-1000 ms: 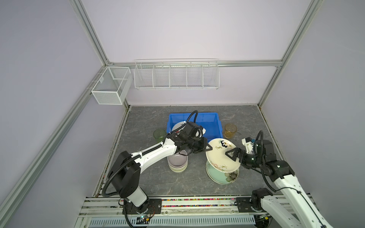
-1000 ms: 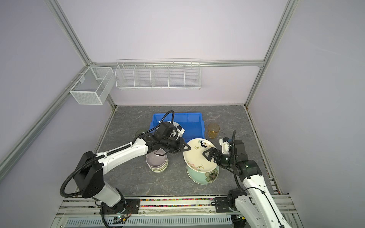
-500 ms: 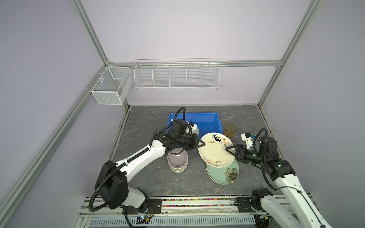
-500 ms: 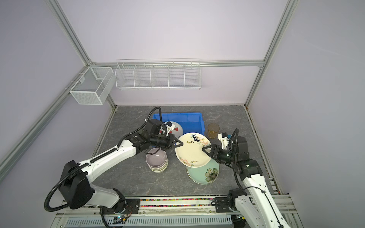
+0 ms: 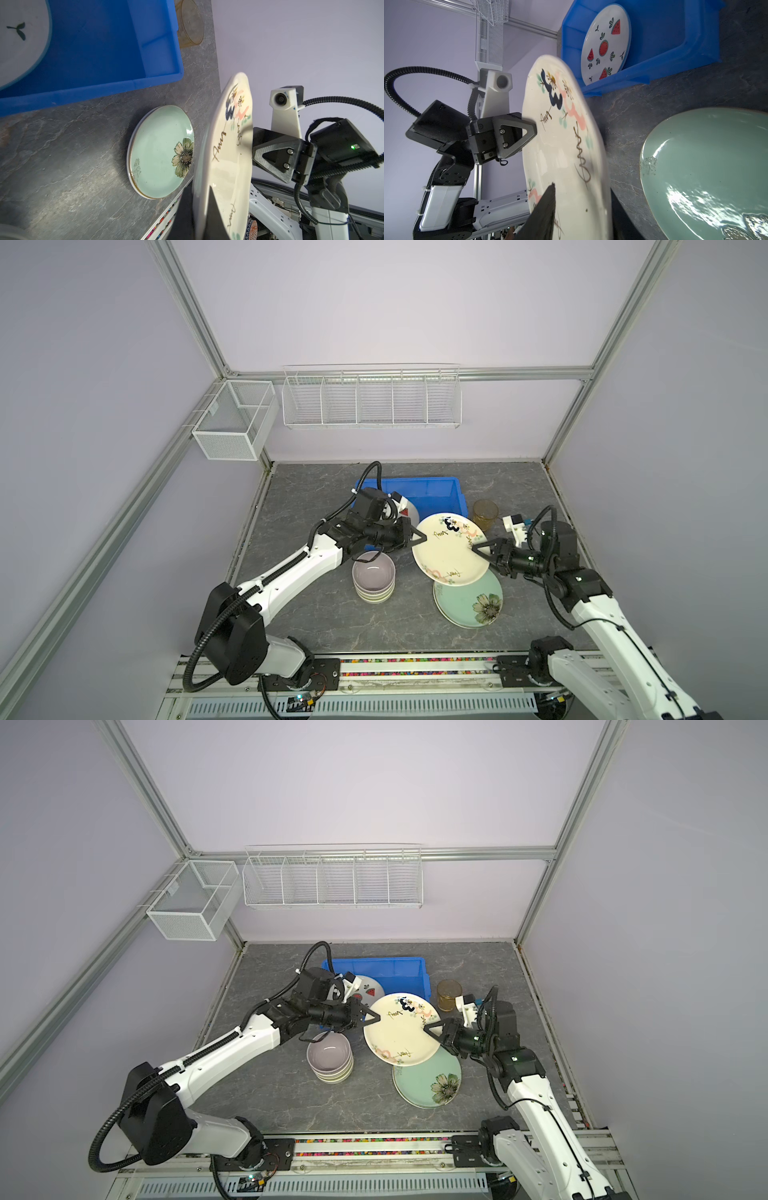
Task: Place the mixed dishes into the plastic bin
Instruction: 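Lift the cream floral plate with both grippers and carry it over the blue bin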
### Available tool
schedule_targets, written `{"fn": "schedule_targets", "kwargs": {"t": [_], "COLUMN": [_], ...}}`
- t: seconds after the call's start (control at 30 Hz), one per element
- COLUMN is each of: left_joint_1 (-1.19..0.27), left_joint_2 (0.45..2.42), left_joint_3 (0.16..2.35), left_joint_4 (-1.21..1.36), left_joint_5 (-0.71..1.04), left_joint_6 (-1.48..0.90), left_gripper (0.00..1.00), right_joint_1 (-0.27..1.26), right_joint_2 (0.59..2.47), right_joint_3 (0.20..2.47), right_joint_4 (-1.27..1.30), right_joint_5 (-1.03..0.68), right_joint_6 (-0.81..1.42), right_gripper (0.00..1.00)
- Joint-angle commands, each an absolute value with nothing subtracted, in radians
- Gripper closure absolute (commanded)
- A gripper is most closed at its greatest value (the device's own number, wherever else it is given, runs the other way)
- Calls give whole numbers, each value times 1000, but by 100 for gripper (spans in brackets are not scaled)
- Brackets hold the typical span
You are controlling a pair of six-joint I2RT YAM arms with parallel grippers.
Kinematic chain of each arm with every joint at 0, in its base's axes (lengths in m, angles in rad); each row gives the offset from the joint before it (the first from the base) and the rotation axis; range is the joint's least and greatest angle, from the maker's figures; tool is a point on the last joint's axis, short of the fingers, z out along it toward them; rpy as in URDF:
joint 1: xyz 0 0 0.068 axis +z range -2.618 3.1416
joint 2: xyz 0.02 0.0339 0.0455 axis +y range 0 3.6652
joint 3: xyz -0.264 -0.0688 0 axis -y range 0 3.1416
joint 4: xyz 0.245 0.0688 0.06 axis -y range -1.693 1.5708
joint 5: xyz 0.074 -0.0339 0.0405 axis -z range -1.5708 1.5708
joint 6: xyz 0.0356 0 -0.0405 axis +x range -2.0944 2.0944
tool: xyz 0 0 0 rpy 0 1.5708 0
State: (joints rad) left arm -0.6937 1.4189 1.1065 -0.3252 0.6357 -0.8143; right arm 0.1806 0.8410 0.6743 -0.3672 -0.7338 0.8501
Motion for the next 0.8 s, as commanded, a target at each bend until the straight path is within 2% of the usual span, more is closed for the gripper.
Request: {"fn": "schedule_targets", "kwargs": {"t": [0.0, 0.1, 0.13, 0.17, 0.23, 0.3, 0.4, 0.57, 0.6, 0.77], "left_joint_1": [-703, -703, -703, -703, -703, -703, -696, -648, -628, -490], "left_joint_2": [1420, 1423, 1425, 1426, 1427, 1421, 1410, 1354, 1335, 1234], "left_joint_3": [1102, 1099, 1098, 1097, 1096, 1097, 1107, 1155, 1169, 1208], "left_joint_4": [-246, -246, -247, -246, -247, -248, -278, -410, -448, -593], "left_joint_5": [688, 686, 685, 687, 689, 686, 674, 637, 626, 564], "left_joint_6": [-831, -830, -830, -829, -830, -828, -811, -754, -736, -647], "left_gripper": [100, 100, 97, 92, 78, 57, 32, 4, 1, 0], "right_joint_1": [196, 197, 197, 198, 198, 198, 198, 199, 199, 235], "right_joint_2": [849, 861, 863, 869, 880, 898, 930, 1024, 1048, 1191], "right_joint_3": [678, 689, 693, 699, 717, 753, 826, 974, 998, 1114], "right_joint_4": [-270, -276, -277, -278, -287, -317, -389, -499, -501, -497], "right_joint_5": [-802, -796, -796, -795, -794, -789, -763, -697, -688, -655], "right_joint_6": [862, 853, 850, 847, 835, 808, 759, 680, 673, 643], "right_gripper": [77, 89, 94, 94, 94, 94, 94, 94, 94, 94]}}
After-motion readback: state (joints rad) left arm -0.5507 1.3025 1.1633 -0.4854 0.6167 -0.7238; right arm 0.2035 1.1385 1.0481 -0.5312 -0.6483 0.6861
